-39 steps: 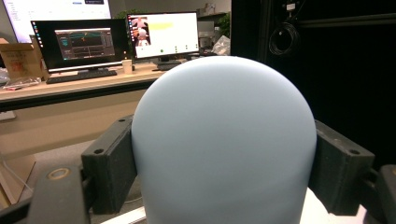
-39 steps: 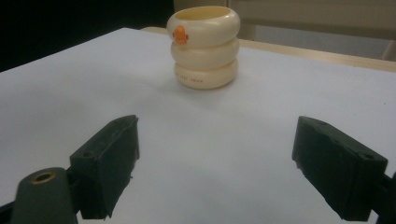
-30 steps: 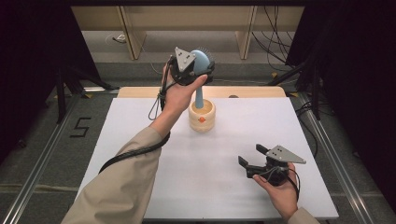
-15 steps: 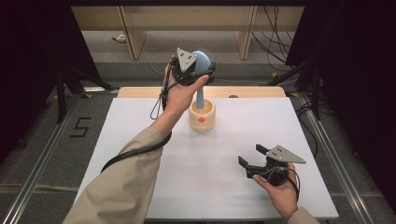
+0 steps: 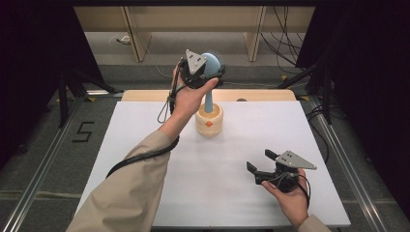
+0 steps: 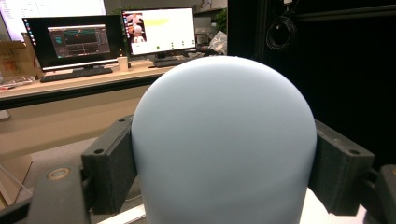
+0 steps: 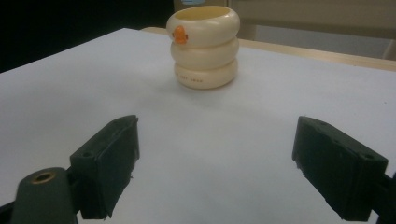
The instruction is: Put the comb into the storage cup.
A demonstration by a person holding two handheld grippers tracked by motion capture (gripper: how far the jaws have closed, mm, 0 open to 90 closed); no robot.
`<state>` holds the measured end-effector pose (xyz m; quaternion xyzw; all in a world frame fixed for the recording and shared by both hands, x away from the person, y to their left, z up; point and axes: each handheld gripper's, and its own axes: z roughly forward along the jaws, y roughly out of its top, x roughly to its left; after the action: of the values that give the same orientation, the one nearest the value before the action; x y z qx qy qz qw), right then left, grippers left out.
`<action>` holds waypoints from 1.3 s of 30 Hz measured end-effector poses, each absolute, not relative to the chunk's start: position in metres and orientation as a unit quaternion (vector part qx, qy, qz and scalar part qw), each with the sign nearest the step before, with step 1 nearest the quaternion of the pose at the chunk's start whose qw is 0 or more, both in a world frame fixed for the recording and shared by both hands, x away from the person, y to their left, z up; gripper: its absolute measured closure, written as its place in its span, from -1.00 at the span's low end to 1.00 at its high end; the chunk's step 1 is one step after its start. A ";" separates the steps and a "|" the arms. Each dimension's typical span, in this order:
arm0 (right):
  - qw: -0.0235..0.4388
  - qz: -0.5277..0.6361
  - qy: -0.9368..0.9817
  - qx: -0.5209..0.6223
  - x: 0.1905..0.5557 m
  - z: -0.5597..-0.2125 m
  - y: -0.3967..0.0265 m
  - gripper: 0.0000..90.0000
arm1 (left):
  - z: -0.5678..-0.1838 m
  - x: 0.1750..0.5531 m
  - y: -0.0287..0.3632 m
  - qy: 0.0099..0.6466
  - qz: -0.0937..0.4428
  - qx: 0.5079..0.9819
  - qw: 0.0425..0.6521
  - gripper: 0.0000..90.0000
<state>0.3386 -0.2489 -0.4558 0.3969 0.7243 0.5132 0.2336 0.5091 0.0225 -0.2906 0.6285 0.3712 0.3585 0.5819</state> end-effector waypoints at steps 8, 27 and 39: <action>0.234 0.514 0.724 0.397 0.339 -0.456 -0.249 -0.65 | -0.291 0.511 0.022 0.366 0.364 0.628 0.582 -0.56; 0.233 0.514 0.724 0.396 0.339 -0.456 -0.249 -0.65 | -0.293 0.514 0.019 0.364 0.363 0.631 0.581 -0.56; 0.233 0.515 0.723 0.396 0.339 -0.456 -0.249 -0.65 | -0.296 0.515 0.019 0.365 0.364 0.632 0.579 -0.56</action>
<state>0.3387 -0.2488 -0.4558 0.3965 0.7235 0.5150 0.2328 0.5154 0.0189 -0.2955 0.6315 0.3652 0.3639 0.5792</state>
